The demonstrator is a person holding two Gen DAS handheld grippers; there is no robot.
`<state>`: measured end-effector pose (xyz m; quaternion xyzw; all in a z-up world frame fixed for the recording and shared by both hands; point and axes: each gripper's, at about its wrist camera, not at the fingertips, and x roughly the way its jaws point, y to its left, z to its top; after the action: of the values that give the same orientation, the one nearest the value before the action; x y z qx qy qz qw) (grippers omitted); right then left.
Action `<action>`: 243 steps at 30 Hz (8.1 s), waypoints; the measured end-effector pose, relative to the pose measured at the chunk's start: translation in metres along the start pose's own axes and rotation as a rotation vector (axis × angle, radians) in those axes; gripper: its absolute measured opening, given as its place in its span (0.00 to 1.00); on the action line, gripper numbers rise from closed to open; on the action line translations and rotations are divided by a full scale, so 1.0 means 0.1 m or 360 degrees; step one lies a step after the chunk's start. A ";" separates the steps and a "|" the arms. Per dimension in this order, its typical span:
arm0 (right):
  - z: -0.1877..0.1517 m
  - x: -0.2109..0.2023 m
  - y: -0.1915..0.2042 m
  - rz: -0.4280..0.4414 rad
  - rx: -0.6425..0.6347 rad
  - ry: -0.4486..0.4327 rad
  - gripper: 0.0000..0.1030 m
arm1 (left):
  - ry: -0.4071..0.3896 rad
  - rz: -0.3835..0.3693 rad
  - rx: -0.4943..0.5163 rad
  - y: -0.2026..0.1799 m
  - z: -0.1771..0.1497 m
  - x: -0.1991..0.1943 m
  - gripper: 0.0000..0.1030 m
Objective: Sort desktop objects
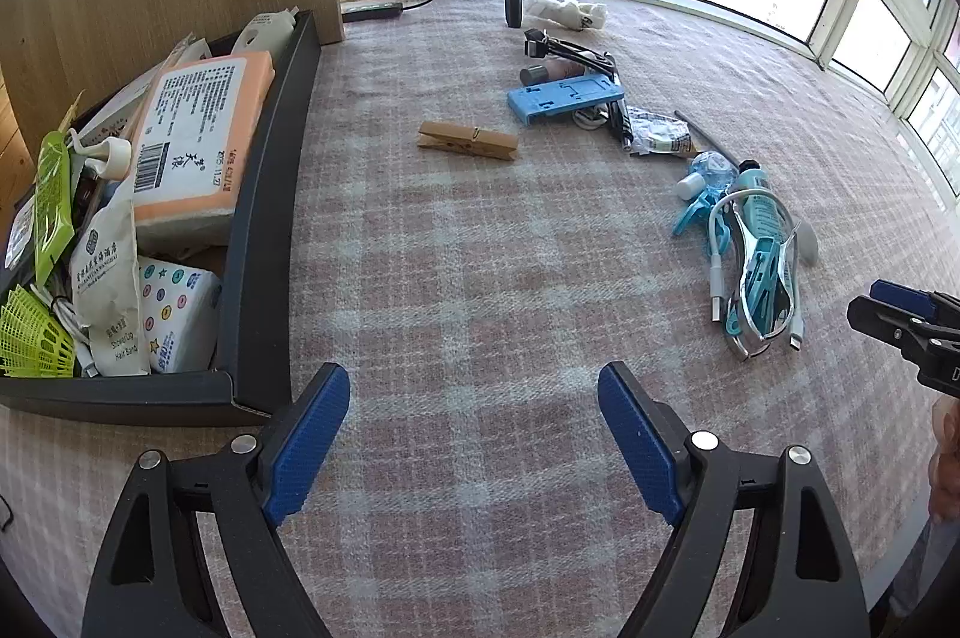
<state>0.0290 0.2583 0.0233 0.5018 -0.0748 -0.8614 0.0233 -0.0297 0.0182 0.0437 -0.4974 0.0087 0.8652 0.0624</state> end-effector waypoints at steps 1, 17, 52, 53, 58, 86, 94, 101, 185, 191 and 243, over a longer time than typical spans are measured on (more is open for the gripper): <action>0.08 -0.02 -0.05 0.0030 0.0014 0.0012 0.56 | -0.0009 -0.0032 0.0016 -0.03 0.07 -0.05 0.81; 0.83 0.49 -0.21 0.0400 -0.0140 0.0439 0.30 | 0.0312 -0.0449 0.0660 -1.09 1.08 0.19 0.55; 0.59 0.73 -0.40 0.0715 0.0052 0.0486 0.05 | 0.0737 -0.0473 0.1670 -2.21 0.80 0.76 0.06; 0.58 0.71 -0.41 0.0717 0.0054 0.0482 0.05 | 0.0725 -0.0472 0.1668 -2.21 0.79 0.73 0.06; 0.60 0.51 -0.44 0.0711 0.0030 0.0420 0.05 | 0.0604 -0.0507 0.1602 -2.04 0.71 0.36 0.05; 1.24 -0.51 1.26 0.0682 -0.0507 0.0130 0.05 | 0.0090 -0.0328 0.0941 -0.14 1.16 -1.09 0.03; 1.51 -0.44 2.57 0.0788 -0.0737 0.0127 0.04 | 0.0054 -0.0143 0.0653 1.14 1.17 -1.27 0.03; 1.67 -0.32 3.52 0.0810 -0.0897 0.0125 0.04 | 0.0048 -0.0044 0.0460 2.00 1.22 -1.24 0.03; 0.64 0.58 -0.21 0.0172 0.0541 0.0531 0.14 | 0.0222 -0.0467 0.0579 -1.39 0.03 0.21 0.32; 0.71 0.44 -0.21 0.0252 0.0607 0.0482 0.12 | 0.0138 -0.0534 0.0557 -1.32 0.11 0.02 0.32; 1.19 -0.35 0.62 0.0362 0.0316 0.0252 0.03 | -0.0068 -0.0646 0.0175 -0.51 0.84 -0.53 0.12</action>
<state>-0.0586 0.2136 0.1205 0.5562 -0.2136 -0.7995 0.0766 -0.0698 0.0696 0.1343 -0.4664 -0.0459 0.8434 0.2626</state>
